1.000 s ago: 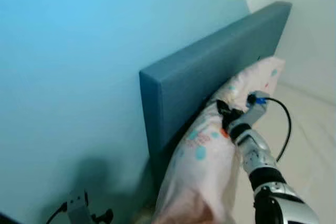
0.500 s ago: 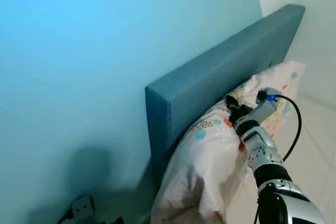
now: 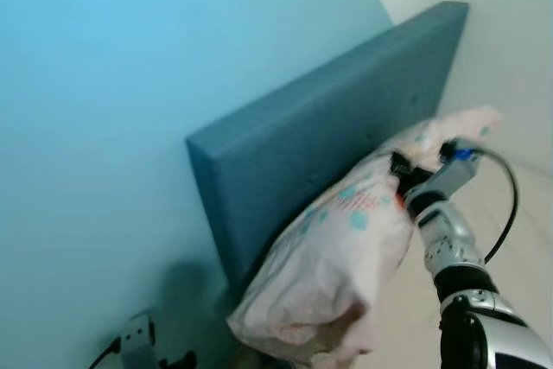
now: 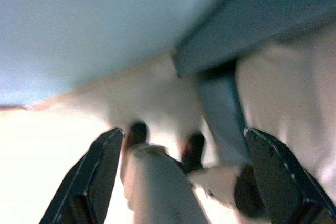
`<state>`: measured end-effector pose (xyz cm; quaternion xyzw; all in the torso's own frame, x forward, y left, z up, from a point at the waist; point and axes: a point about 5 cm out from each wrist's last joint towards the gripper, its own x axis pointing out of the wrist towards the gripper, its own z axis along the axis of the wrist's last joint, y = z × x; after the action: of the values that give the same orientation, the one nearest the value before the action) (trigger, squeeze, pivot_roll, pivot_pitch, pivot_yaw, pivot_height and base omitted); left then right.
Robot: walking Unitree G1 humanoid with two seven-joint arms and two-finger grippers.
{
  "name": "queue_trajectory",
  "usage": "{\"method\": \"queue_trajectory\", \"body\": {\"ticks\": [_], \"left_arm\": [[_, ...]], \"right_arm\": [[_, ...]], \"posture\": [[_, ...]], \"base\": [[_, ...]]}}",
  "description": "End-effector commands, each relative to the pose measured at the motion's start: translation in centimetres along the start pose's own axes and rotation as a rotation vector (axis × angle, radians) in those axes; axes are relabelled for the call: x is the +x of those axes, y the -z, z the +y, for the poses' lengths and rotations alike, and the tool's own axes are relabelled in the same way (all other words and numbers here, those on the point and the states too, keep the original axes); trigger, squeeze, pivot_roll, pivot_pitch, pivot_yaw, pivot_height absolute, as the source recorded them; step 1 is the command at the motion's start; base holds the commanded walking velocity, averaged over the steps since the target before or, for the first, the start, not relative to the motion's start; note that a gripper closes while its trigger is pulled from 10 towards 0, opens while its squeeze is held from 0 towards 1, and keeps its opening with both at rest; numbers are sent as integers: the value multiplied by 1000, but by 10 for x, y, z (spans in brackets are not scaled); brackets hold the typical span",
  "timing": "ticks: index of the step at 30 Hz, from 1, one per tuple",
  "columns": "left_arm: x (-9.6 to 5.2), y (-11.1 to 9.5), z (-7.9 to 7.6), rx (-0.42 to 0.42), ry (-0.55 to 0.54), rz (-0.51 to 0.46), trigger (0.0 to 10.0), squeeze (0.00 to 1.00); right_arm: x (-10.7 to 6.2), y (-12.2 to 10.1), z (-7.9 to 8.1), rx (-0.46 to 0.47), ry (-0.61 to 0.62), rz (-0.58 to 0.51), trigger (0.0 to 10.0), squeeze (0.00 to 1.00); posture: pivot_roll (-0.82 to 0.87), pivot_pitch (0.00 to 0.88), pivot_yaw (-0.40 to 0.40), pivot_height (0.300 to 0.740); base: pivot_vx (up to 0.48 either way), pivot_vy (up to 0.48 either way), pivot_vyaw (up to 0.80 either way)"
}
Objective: Clean up the room
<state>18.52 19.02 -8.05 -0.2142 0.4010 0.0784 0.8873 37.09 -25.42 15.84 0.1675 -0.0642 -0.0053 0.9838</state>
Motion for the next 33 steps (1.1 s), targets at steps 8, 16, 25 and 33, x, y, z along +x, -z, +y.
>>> {"method": "queue_trajectory", "body": {"ticks": [8, 16, 25, 33], "left_arm": [[-4, 5, 10, 4, -16, 4, 10000, 0], [-8, 11, 17, 9, -28, 9, 10000, 0], [-15, 17, 31, 26, -42, 8, 10000, 0], [-26, 24, 49, 51, -46, -2, 10000, 0]], "right_arm": [[23, -39, 14, 52, 7, -127, 10000, 0], [27, -27, 23, 82, 15, -44, 10000, 0], [38, -54, 28, 178, -5, -119, 10000, 0], [35, -76, 12, 152, 11, -191, 10000, 0]], "posture": [[-90, 48, 24, 740], [-48, 79, 18, 740], [-33, 128, 25, 740], [21, 196, 24, 740]], "base": [[0, 0, 0], [0, 0, 0], [0, 0, 0], [0, 0, 0]]}}
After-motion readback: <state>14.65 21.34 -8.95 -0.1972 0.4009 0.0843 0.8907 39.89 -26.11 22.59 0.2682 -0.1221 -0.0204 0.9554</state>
